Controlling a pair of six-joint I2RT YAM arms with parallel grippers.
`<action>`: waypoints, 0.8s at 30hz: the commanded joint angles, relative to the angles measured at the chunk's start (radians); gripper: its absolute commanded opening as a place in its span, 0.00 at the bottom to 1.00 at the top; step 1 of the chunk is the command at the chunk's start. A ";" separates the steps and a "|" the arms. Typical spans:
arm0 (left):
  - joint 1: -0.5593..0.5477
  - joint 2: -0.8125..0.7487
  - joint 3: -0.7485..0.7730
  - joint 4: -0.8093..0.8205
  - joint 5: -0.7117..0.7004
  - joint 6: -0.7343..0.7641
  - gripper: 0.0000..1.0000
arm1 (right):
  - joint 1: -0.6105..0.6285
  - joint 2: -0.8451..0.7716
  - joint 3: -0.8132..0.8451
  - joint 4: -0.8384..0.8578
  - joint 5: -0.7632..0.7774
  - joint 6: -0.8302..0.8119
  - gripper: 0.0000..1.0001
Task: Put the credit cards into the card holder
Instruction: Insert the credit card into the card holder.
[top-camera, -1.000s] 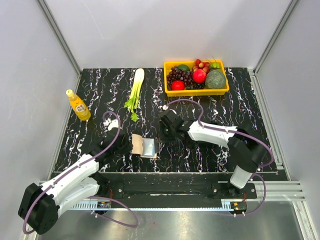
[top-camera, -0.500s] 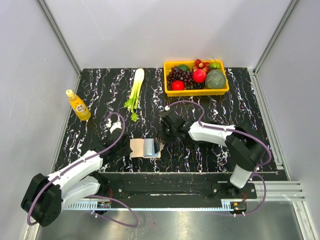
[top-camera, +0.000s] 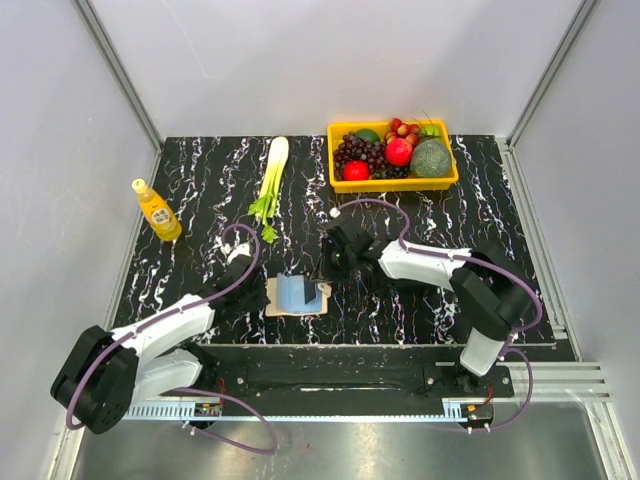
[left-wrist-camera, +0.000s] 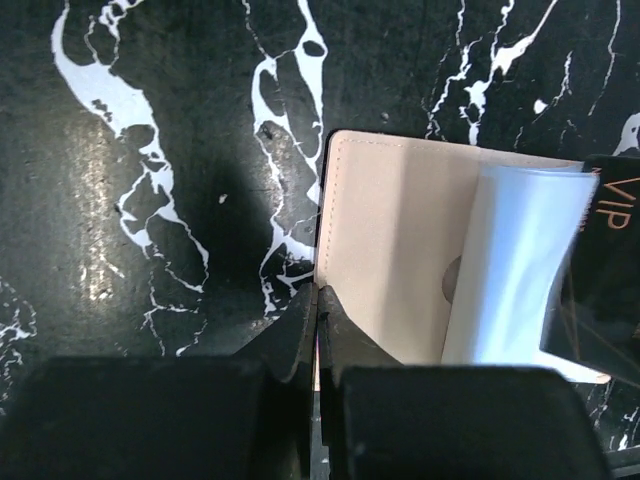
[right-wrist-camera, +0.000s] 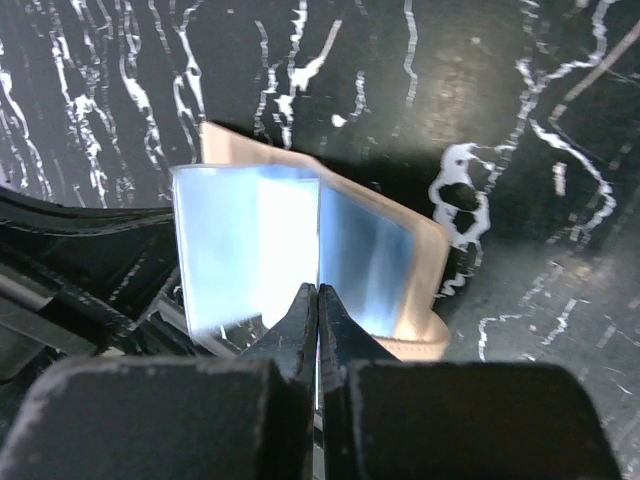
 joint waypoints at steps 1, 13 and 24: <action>0.000 0.039 0.004 0.070 0.061 0.005 0.00 | 0.032 0.032 0.077 0.056 -0.075 -0.005 0.00; 0.002 0.013 -0.001 0.083 0.069 0.003 0.00 | 0.055 0.078 0.112 0.054 -0.081 -0.010 0.00; 0.003 -0.168 0.054 -0.037 0.028 -0.008 0.41 | 0.057 0.132 0.110 -0.027 0.028 -0.014 0.00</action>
